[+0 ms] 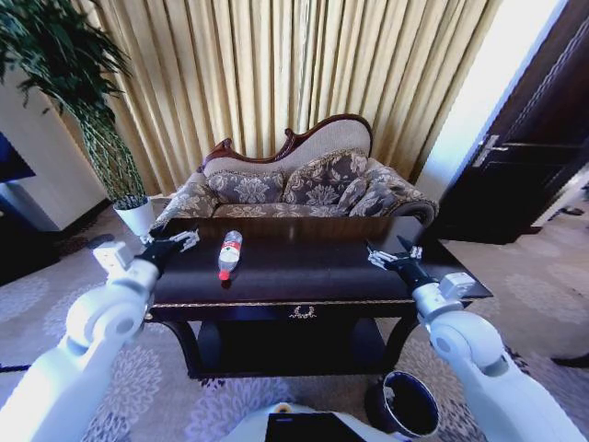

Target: Move to the front of the table and place the trash on the table into the trash bin.

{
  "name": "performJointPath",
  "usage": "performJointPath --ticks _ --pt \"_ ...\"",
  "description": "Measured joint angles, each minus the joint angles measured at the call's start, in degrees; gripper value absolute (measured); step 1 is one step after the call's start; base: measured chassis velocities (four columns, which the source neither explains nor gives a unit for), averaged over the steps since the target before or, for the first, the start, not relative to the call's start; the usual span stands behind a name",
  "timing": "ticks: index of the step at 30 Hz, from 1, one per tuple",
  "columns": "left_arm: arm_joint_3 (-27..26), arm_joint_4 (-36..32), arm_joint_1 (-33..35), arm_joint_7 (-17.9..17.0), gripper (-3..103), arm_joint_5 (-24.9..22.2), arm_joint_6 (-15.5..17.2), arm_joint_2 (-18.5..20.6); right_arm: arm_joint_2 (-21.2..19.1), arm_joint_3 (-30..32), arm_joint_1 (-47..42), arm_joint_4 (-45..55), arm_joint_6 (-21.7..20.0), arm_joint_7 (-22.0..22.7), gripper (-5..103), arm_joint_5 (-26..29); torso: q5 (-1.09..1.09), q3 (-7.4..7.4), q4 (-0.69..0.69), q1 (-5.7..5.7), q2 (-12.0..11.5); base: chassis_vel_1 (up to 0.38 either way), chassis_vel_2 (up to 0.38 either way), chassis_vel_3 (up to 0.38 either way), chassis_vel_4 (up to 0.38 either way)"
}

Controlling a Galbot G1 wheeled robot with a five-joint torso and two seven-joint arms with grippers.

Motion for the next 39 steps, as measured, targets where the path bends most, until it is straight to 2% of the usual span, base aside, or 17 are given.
performJointPath --ticks 4,5,7,8,10,13,19,21,24,39 --pt "6.8 1.0 -4.5 -3.5 100 -1.1 1.1 -1.2 -0.1 0.2 0.1 -1.0 0.0 0.0 100 0.0 0.01 0.00 -0.01 0.00 0.0 0.000 0.000 0.000 0.000" --pt "6.8 1.0 -4.5 -3.5 100 -1.1 1.1 -1.2 -0.1 0.2 0.1 -1.0 0.0 0.0 100 0.0 0.01 0.00 -0.01 0.00 0.0 0.000 0.000 0.000 0.000" --pt "10.2 0.9 -5.4 -6.6 100 -1.7 2.0 -2.0 -0.2 0.2 0.5 -1.5 0.0 0.0 100 -0.1 0.00 0.00 0.00 0.00 0.0 0.000 0.000 0.000 0.000" --pt "10.2 0.9 -5.4 -6.6 100 -1.7 2.0 -2.0 -0.2 0.2 0.5 -1.5 0.0 0.0 100 -0.1 0.00 0.00 0.00 0.00 0.0 0.000 0.000 0.000 0.000" --pt "12.4 0.1 -5.0 -10.1 100 -3.7 3.1 -2.3 -0.4 0.2 0.9 -2.0 0.0 0.0 100 -0.1 0.01 0.00 0.00 0.00 0.0 0.000 0.000 0.000 0.000" --pt "12.8 -0.2 -3.6 -11.4 100 -4.4 3.7 -2.5 -0.5 0.2 1.1 -2.5 0.0 0.0 100 -0.1 0.00 0.00 0.01 0.00 0.0 0.000 0.000 0.000 0.000" --pt "12.6 0.6 -2.6 -11.8 100 -5.2 4.3 -2.5 -0.3 -0.2 1.5 -3.2 0.1 -0.1 100 -0.1 0.00 -0.01 0.01 0.00 0.0 0.000 0.000 0.000 0.000" --pt "13.2 1.2 -2.9 -13.2 100 -7.5 4.8 -2.7 -0.1 -0.4 1.7 -3.3 0.1 -0.1 100 -0.2 0.00 0.00 0.01 0.00 0.0 0.000 0.000 0.000 0.000" --pt "13.8 2.6 -3.5 -13.6 100 -8.6 5.0 -3.0 0.0 -0.3 1.7 -3.4 0.2 -0.1 100 -0.2 0.00 0.00 0.00 0.00 0.0 0.000 0.000 0.000 0.000" --pt "17.1 6.6 -6.8 -13.2 100 -9.0 6.6 -3.7 -0.3 0.5 2.4 -3.1 0.3 -0.1 100 0.3 0.00 0.00 0.01 0.00 0.0 0.000 0.000 0.000 0.000"
